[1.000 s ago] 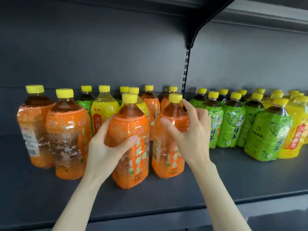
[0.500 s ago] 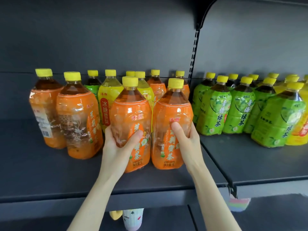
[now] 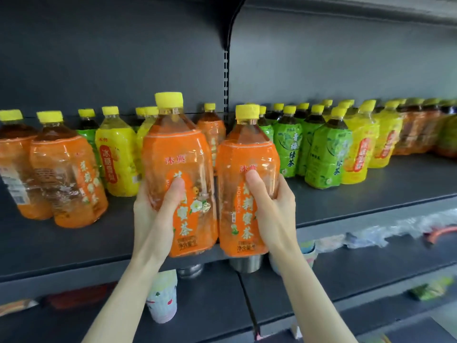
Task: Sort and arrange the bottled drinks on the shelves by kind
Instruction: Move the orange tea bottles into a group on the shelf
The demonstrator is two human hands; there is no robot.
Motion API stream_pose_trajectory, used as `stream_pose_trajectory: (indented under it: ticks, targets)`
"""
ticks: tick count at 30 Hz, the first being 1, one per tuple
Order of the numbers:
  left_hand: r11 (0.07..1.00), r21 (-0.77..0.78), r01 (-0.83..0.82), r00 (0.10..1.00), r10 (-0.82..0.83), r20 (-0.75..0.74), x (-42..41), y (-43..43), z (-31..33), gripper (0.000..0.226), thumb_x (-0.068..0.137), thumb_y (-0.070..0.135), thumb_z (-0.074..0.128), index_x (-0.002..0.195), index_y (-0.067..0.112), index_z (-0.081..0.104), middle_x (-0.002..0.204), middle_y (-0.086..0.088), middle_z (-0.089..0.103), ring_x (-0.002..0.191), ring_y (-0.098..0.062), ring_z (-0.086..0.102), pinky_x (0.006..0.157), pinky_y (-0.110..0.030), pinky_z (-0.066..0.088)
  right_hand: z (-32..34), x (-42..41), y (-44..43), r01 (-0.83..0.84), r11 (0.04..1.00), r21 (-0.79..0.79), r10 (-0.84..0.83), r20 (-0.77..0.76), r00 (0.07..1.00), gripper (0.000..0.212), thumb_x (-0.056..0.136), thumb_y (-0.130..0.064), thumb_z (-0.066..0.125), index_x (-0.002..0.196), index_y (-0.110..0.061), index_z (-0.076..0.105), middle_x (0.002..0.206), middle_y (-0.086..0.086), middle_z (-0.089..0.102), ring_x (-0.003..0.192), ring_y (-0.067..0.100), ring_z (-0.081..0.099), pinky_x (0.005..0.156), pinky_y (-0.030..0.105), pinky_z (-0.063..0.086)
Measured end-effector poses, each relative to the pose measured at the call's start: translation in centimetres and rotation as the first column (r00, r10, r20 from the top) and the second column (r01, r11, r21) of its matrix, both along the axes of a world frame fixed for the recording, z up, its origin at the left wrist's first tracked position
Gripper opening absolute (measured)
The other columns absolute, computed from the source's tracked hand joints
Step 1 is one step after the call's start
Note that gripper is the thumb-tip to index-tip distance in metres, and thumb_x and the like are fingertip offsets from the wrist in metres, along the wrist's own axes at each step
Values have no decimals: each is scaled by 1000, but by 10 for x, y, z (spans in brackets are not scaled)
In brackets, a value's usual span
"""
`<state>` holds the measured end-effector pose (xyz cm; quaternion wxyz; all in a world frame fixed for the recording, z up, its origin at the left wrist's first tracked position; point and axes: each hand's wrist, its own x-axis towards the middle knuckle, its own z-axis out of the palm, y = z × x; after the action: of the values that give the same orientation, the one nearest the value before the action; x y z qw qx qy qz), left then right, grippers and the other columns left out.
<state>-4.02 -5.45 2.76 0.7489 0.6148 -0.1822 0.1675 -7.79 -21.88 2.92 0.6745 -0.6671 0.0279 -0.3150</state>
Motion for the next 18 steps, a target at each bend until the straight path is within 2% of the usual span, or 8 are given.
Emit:
stream_pose_trajectory:
  ticks: [2,4,7,9,13,16,18]
  targets:
    - [998,2,70,997,-70,15,-22,-30,5,46,65,62,60,109,47,55,108,16,68,101,-8,65,83,-35,51,2,-28,-29,55,998,1,-55,5,998,48,61,-67,64,91,-30,63,84,-9,74,77,9,71,71,32,57]
    - [990,-8,140,990,-140,3,-47,-65,2,51,64,62,61,111,43,56,108,12,69,100,-10,66,81,-35,52,-1,-60,-63,105,995,2,-105,-4,995,49,60,-68,63,92,-31,64,86,-8,74,79,10,71,73,35,58]
    - [974,-25,227,974,-227,-24,-86,-125,-8,54,60,61,61,108,37,57,100,11,72,92,-11,69,69,-25,55,-6,-113,-120,183,983,-9,-183,-49,982,47,58,-71,62,88,-34,65,84,-5,74,79,15,71,78,43,58]
    - [960,-14,279,959,-280,-37,-109,-163,-14,52,60,60,61,106,36,58,97,11,72,91,-11,69,67,-23,55,-9,-145,-157,231,973,-6,-231,-65,971,50,57,-71,61,88,-32,64,83,-4,74,76,15,71,74,41,58]
    - [936,9,351,935,-350,-63,-140,-232,-12,53,60,63,63,106,37,60,102,8,71,96,-15,67,86,-44,53,-5,-188,-223,317,948,4,-316,-80,945,56,57,-73,60,92,-29,64,84,-2,73,76,14,71,69,36,57]
    - [918,27,395,918,-394,-47,-150,-281,-1,58,58,65,66,107,36,59,101,8,71,95,-15,68,86,-47,53,2,-201,-269,358,934,-8,-358,-65,931,56,58,-74,60,90,-29,64,85,0,73,77,18,71,73,41,59]
    - [906,36,421,907,-420,-35,-149,-313,3,63,59,66,66,112,34,59,104,6,71,97,-17,67,86,-49,52,7,-203,-300,377,926,-10,-377,-43,925,55,59,-74,59,91,-28,64,84,-1,73,76,17,71,71,38,58]
